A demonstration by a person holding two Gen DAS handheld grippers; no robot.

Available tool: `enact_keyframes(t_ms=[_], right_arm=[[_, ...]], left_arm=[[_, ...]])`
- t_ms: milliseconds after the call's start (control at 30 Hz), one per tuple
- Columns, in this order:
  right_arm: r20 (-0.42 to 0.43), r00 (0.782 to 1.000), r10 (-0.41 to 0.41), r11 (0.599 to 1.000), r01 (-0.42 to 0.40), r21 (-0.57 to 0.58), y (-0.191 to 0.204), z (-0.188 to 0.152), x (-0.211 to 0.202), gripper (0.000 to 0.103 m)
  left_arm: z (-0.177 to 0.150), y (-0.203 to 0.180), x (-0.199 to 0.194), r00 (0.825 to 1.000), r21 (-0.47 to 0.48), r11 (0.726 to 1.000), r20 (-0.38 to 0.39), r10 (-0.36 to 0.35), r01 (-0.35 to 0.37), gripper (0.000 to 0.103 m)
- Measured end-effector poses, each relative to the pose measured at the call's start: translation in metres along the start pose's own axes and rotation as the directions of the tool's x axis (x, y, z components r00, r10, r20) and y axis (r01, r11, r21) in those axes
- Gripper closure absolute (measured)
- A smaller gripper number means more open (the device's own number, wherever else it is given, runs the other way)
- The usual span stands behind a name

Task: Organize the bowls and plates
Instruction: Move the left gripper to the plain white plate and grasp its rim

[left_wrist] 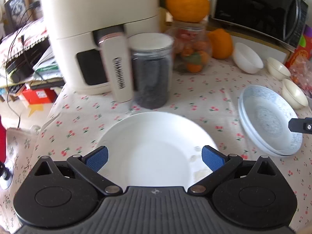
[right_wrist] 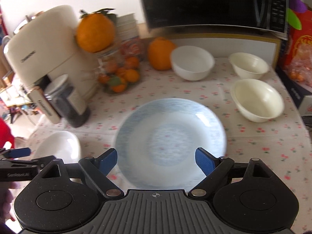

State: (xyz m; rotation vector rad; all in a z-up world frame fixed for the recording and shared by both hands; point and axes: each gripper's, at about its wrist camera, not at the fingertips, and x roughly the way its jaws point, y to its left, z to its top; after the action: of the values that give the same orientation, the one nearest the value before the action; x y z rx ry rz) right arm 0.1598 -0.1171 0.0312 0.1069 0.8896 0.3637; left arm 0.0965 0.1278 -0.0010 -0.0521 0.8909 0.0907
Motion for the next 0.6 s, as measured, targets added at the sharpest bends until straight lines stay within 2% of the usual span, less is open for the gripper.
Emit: enact_keyframes(t_ms=[133, 400, 600], right_arm=[[-0.005, 0.998, 0.055, 0.998, -0.056, -0.012, 0.019, -0.003, 0.004, 0.014], [-0.081, 0.983, 0.163, 0.987, -0.163, -0.002, 0.056, -0.019, 0.026, 0.014], [-0.159, 0.967, 0.2, 0.979, -0.203, -0.004, 0.081, -0.036, 0.044, 0.014]], left_arm=[[-0.002, 0.017, 0.004, 1.0, -0.017, 1.0, -0.026, 0.0, -0.001, 0.001], [-0.011, 0.048, 0.02, 0.995, -0.068, 0.998, -0.099, -0.003, -0.004, 0.001], [-0.017, 0.059, 0.025, 0.99, -0.078, 0.997, -0.139, -0.011, 0.0, 0.017]])
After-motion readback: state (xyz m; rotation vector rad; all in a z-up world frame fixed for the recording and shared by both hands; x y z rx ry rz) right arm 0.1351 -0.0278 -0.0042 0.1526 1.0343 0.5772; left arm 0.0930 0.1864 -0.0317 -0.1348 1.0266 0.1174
